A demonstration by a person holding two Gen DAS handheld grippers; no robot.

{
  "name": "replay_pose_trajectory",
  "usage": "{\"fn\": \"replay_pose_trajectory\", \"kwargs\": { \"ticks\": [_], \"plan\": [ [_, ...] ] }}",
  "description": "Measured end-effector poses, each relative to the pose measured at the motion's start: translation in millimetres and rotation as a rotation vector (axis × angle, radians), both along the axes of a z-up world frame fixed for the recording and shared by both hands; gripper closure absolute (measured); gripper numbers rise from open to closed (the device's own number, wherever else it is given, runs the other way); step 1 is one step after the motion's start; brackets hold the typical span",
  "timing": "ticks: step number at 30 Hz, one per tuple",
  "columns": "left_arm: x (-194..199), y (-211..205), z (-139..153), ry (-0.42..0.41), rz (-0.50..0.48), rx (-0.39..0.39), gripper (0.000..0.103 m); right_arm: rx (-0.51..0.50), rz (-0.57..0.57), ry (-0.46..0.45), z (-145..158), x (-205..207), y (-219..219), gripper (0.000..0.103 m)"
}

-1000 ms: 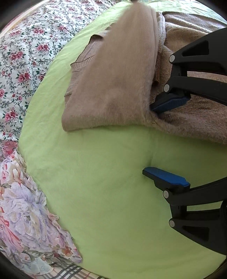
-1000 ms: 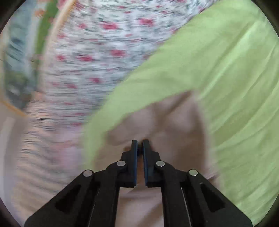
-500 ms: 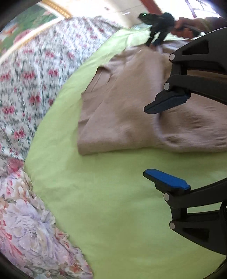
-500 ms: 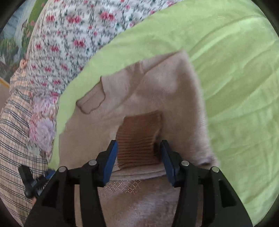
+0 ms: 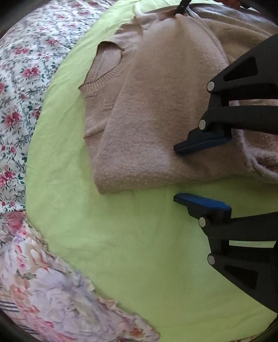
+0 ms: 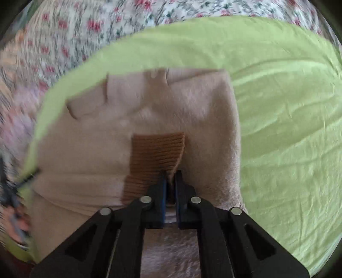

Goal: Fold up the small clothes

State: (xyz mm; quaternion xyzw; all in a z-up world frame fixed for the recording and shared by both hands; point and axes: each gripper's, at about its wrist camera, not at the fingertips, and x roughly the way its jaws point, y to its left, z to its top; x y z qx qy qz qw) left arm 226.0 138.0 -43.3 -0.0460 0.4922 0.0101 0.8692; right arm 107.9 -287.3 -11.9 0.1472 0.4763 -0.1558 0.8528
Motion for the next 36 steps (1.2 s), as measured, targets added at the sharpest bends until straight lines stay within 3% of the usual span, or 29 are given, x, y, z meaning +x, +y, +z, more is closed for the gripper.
{"fn": "replay_pose_trajectory", "kwargs": {
  "ticks": [3,5,7,11,16,21,23,25,30,31,33,34,36],
  "plan": [
    [-23,-1,15,-0.006,-0.034,-0.027,0.063,0.081,-0.005,-0.084,26,-22,4,0.081],
    [-48,1,23,-0.016,-0.056,-0.027,0.063,0.159,0.039,-0.153,44,-46,13,0.053],
    [-83,9,29,-0.012,-0.079,-0.062,0.062,0.197,0.07,-0.209,58,-74,25,0.043],
    [-160,23,28,0.01,-0.128,-0.153,0.063,0.268,0.13,-0.249,70,-136,52,0.043],
    [-257,23,13,0.072,-0.204,-0.233,0.062,0.31,0.144,-0.242,63,-215,73,0.043],
    [-321,2,-25,0.186,-0.279,-0.305,0.058,0.364,0.115,-0.186,39,-277,78,0.043],
    [-332,-6,-37,0.215,-0.284,-0.313,0.057,0.377,0.098,-0.155,26,-296,75,0.043],
    [-335,-13,-43,0.235,-0.307,-0.369,0.051,0.412,0.083,-0.127,11,-308,75,0.043],
    [-325,-11,-50,0.25,-0.302,-0.431,0.051,0.504,0.107,-0.152,-12,-303,87,0.043],
    [-325,-11,-49,0.249,-0.306,-0.43,0.054,0.503,0.122,-0.15,-14,-298,92,0.044],
    [-328,-14,-45,0.233,-0.322,-0.395,0.067,0.482,0.14,-0.138,-18,-289,99,0.061],
    [-328,-16,-43,0.227,-0.326,-0.375,0.076,0.482,0.14,-0.113,-23,-286,100,0.094],
    [-320,-21,-41,0.218,-0.337,-0.35,0.088,0.468,0.149,-0.084,-27,-285,102,0.095]
  ]
}}
